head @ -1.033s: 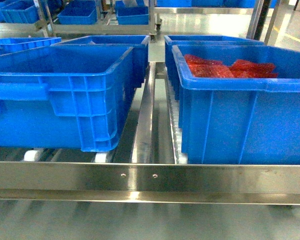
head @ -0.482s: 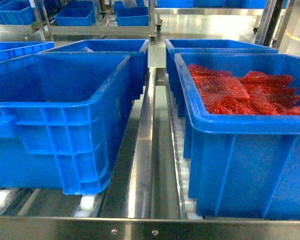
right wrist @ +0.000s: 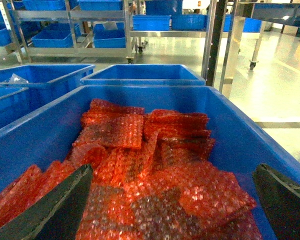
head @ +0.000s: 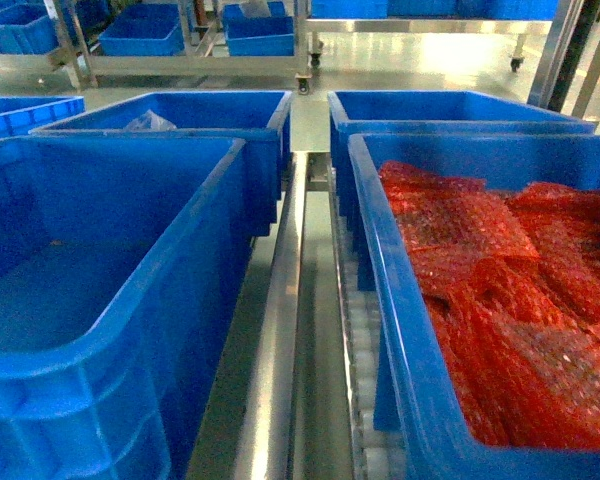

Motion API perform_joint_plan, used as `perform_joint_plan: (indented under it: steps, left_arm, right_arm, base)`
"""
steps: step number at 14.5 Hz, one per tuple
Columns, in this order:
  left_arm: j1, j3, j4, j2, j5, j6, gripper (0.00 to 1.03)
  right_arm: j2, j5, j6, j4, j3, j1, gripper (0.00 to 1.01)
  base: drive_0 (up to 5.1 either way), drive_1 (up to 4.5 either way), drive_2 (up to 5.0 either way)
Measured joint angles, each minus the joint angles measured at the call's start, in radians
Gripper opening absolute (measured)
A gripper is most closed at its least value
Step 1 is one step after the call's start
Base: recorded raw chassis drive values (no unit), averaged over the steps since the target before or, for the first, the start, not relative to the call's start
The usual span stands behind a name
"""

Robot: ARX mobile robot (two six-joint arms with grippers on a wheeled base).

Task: Pick blue part to blue bin on bottom shelf

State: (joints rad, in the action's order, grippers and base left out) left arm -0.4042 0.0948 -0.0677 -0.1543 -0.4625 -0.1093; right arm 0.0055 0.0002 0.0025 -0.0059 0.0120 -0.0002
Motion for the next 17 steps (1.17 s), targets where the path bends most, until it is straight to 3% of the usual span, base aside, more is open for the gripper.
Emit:
perform_joint_plan:
  steps: [17]
  left_arm:
    - [0.000, 0.000, 0.000, -0.002, 0.000, 0.000, 0.43]
  right_arm:
    - [0.000, 0.000, 0.000, 0.001, 0.000, 0.000, 0.98]
  base:
    - [0.0, 0.00, 0.0]
